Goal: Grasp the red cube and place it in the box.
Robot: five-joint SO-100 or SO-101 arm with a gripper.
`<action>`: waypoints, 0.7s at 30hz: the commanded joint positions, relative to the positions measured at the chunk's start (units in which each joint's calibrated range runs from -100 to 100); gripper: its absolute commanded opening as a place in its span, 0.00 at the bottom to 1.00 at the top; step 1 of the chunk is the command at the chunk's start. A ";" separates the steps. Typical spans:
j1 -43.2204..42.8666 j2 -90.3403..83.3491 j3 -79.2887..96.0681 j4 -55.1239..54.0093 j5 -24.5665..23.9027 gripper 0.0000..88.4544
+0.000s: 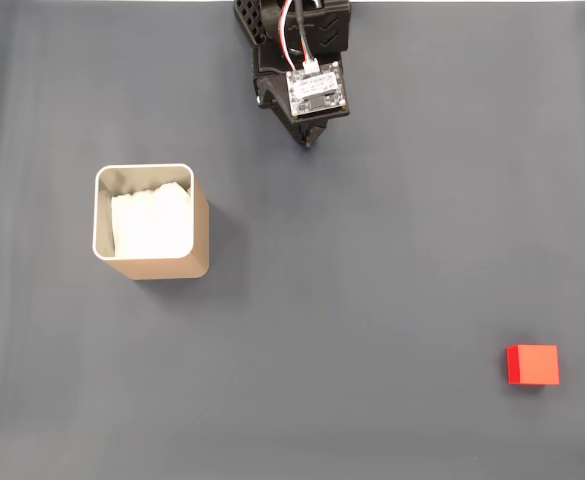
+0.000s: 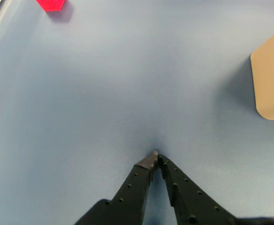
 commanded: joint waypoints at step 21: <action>0.48 0.00 0.55 0.65 0.29 0.01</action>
